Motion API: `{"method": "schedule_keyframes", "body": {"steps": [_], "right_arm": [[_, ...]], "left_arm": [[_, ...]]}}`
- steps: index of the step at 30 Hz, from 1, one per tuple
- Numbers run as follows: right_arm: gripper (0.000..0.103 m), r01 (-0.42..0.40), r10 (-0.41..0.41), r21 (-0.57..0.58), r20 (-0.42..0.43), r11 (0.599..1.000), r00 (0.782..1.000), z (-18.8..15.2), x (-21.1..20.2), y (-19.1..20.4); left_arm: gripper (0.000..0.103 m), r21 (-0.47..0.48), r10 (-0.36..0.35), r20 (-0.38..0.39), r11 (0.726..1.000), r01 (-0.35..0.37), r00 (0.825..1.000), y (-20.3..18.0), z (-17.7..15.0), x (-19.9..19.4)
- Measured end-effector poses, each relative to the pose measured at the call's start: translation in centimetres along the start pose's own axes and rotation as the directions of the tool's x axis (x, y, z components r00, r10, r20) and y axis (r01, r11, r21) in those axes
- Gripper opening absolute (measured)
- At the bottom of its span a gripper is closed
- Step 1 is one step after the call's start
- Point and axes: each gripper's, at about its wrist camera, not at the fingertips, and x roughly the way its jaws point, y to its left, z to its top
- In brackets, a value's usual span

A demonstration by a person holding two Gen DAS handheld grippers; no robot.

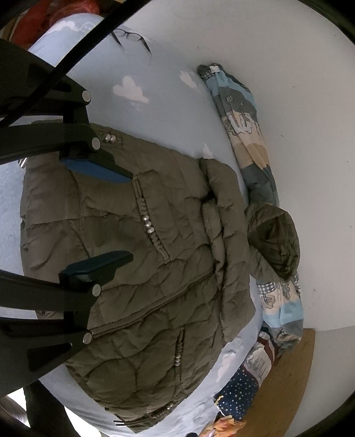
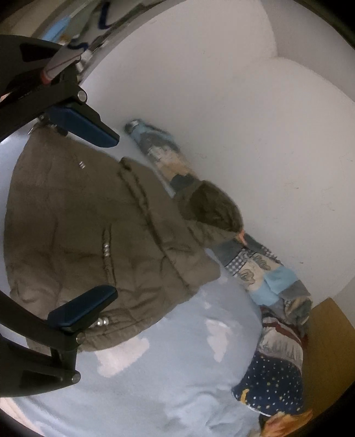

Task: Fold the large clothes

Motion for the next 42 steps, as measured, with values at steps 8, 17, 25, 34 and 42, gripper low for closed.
{"method": "schedule_keyframes", "body": {"steps": [8, 17, 25, 34, 42], "right_arm": [[0.103, 0.061, -0.063, -0.089, -0.022, 0.994, 0.998, -0.7, 0.5, 1.1], [0.103, 0.065, -0.069, -0.098, -0.031, 0.993, 0.997, -0.8, 0.7, 0.9], [0.103, 0.182, -0.189, -0.099, -0.063, 0.978, 0.980, -0.6, 1.4, -0.2], [0.094, 0.391, -0.419, -0.151, -0.308, 0.908, 0.854, -2.7, 5.5, -4.4], [0.094, 0.438, -0.485, -0.209, -0.416, 0.874, 0.769, -4.7, 8.0, -6.4]], "left_arm": [[0.051, -0.013, -0.001, -0.012, 1.000, 0.000, 1.000, 0.1, 0.0, 0.3], [0.051, -0.010, -0.004, -0.023, 1.000, 0.004, 1.000, -0.2, 0.0, 0.8], [0.056, -0.023, 0.017, -0.080, 1.000, -0.019, 0.997, 0.2, -0.7, 1.9], [0.056, -0.133, -0.016, -0.324, 0.991, -0.029, 0.946, 2.4, -3.2, 6.7], [0.058, -0.119, -0.003, -0.311, 0.992, -0.036, 0.950, 2.0, -3.0, 6.1]]}}
